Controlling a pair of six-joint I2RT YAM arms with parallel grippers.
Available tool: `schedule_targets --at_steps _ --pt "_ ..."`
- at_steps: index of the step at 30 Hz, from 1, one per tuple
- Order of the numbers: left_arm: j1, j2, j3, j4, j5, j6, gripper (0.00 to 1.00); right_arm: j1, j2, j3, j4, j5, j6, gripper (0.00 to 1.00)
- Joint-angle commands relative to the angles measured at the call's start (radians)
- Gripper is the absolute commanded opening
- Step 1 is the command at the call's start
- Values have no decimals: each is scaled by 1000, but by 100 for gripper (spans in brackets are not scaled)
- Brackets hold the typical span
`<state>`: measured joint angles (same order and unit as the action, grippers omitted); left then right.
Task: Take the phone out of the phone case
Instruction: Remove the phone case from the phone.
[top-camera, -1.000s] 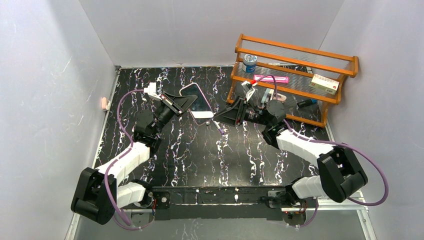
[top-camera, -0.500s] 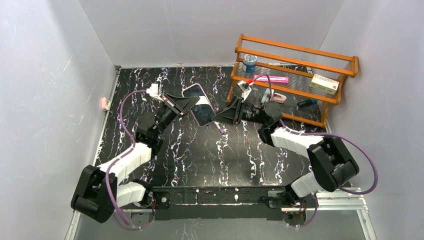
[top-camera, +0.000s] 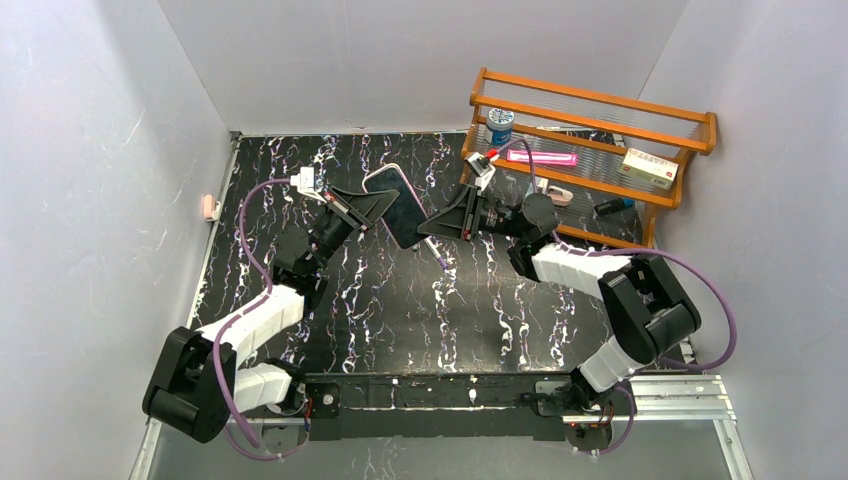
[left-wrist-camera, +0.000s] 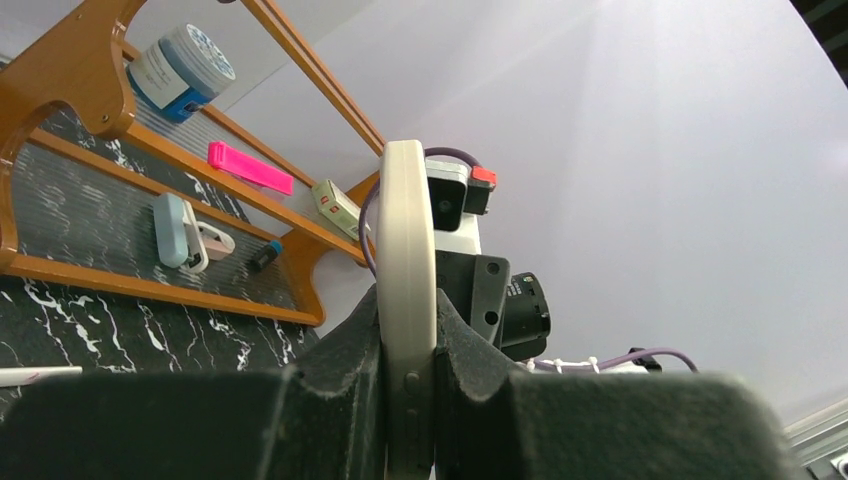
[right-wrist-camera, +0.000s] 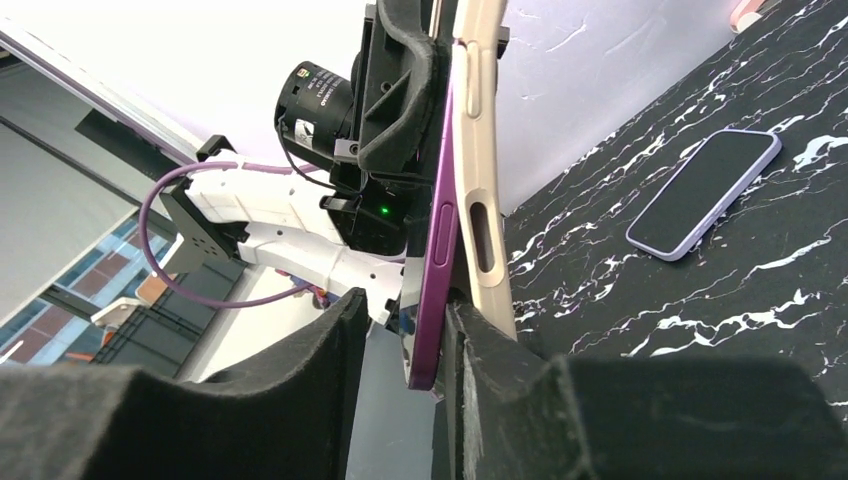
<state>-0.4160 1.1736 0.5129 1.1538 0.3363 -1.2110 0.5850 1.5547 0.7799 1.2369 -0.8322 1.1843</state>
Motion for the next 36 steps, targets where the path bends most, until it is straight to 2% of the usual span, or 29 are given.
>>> schedule_targets --at_steps 1,10,12,15,17,22,25,30,36 --pt "-38 -17 3 109 106 -1 0 4 50 72 123 26 42 39" --pt "-29 2 -22 89 107 39 11 -2 73 85 192 5 83 7" --pt "-22 -11 -35 71 79 47 17 -12 61 71 194 10 85 2" --pt "-12 -45 -66 44 25 66 32 -29 44 53 197 18 93 1" --pt "-3 -72 -77 5 5 87 38 -37 34 47 200 18 98 1" --pt "19 -126 -77 -86 -8 129 40 -55 8 36 198 22 106 1" --pt "26 -156 -71 -145 0 168 47 -65 -15 26 179 37 106 1" --pt "26 -175 -35 -220 88 253 56 -74 -64 4 107 86 77 1" --pt "22 -170 -34 -249 142 280 63 -75 -105 7 27 125 45 1"
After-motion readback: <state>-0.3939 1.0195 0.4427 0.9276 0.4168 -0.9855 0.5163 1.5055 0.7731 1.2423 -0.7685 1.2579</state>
